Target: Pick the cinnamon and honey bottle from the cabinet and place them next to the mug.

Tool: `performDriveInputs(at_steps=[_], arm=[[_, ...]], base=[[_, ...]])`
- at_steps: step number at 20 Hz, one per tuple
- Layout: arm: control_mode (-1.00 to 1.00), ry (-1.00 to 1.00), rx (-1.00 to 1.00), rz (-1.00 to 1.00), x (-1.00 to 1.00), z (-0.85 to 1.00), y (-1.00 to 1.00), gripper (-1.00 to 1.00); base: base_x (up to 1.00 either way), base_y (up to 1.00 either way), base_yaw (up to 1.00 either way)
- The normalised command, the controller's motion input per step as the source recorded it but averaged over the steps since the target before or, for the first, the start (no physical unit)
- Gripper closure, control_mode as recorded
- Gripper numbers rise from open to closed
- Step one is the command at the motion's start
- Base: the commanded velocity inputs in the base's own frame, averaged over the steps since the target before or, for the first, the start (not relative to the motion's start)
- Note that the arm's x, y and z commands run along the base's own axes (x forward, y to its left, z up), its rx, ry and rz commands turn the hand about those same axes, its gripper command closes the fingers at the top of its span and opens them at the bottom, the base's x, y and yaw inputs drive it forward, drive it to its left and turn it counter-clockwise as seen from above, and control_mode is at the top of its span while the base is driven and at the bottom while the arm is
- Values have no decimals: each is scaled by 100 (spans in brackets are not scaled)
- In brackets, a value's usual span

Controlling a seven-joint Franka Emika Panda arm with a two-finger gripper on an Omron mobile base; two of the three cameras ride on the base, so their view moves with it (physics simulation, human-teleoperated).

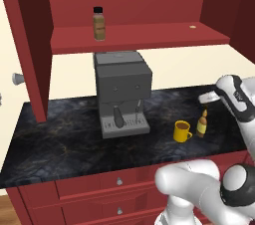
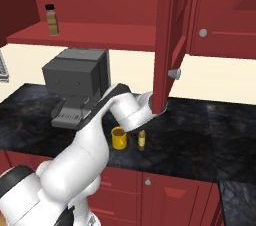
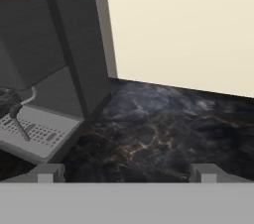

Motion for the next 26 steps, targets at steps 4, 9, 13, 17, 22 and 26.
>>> performDriveInputs(at_steps=[4, 9, 13, 17, 22, 26], arm=[[-100, 0, 0, -17, -41, 30, 46, -100], [-100, -1, 0, -24, -73, 36, 50, -100], [-100, 0, 0, -21, -73, 55, 52, -100], [-100, 0, 0, -7, -62, 83, 49, -100], [-100, 0, 0, 0, -51, 95, 46, -100], [-100, 0, 0, 0, -49, 95, 39, -100]], base=[[0, 0, 0], [0, 0, 0], [0, 0, 0], [0, 0, 0], [0, 0, 0], [0, 0, 0]])
